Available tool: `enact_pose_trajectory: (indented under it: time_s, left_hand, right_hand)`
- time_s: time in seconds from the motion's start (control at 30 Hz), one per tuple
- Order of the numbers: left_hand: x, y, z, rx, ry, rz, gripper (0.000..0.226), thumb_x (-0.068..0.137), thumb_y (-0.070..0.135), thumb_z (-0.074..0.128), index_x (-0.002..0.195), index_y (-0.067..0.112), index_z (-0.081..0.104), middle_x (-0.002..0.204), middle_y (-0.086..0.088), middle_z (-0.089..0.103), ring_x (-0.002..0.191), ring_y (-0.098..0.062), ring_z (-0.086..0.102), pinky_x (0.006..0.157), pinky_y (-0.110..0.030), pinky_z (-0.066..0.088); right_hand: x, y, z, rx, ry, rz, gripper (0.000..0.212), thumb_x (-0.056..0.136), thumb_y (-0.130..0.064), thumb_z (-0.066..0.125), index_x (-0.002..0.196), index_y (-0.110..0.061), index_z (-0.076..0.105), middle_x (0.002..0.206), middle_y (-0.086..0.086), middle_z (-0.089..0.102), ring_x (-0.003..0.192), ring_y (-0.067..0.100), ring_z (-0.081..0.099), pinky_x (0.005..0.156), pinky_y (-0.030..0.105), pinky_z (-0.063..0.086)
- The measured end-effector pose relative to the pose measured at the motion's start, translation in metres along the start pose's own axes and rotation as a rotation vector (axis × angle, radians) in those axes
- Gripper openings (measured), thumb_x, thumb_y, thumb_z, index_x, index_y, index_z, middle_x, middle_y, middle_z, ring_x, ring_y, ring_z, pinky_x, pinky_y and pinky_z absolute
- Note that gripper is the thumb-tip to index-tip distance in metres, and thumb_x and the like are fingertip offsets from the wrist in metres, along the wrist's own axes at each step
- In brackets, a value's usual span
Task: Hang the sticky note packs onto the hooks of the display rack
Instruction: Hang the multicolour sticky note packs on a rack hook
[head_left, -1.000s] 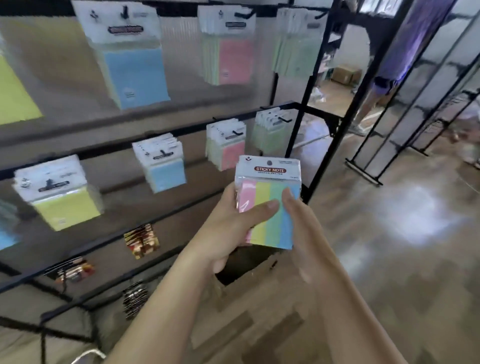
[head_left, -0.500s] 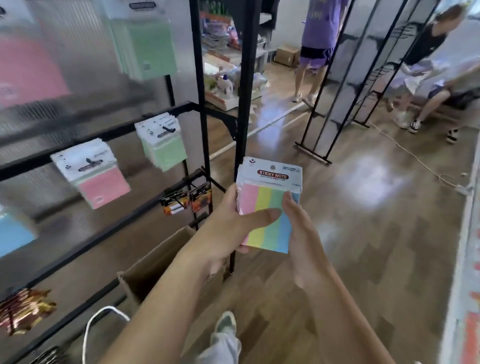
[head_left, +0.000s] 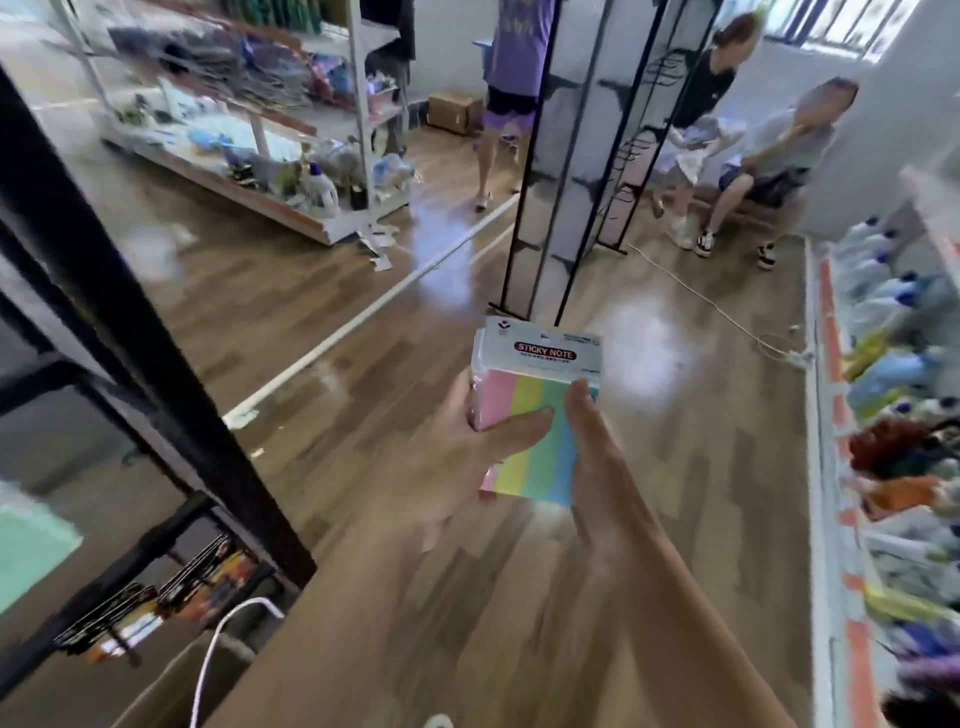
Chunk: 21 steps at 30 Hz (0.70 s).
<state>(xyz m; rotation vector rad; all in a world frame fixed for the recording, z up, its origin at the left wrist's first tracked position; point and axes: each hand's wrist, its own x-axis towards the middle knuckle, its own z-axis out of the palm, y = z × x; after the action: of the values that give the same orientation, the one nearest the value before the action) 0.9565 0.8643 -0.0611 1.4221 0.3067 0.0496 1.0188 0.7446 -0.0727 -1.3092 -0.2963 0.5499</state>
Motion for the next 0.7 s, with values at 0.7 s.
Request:
enact_pose_trajectory:
  time_s: [0.7]
  left_hand:
    - [0.409,0.073,0.13,0.063,0.017,0.025,0.05,0.077,0.056,0.062,0.12,0.032,0.054,0.094,-0.001,0.068,0.066,-0.011,0.061,0.047,-0.025,0.04]
  right_hand:
    - [0.352,-0.113,-0.239,0.014,-0.024,-0.071,0.038,0.085,-0.053,0.045,0.104,-0.029,0.067,0.099,0.005,0.073,0.086,0.024,0.071,0.074,0.044,0.058]
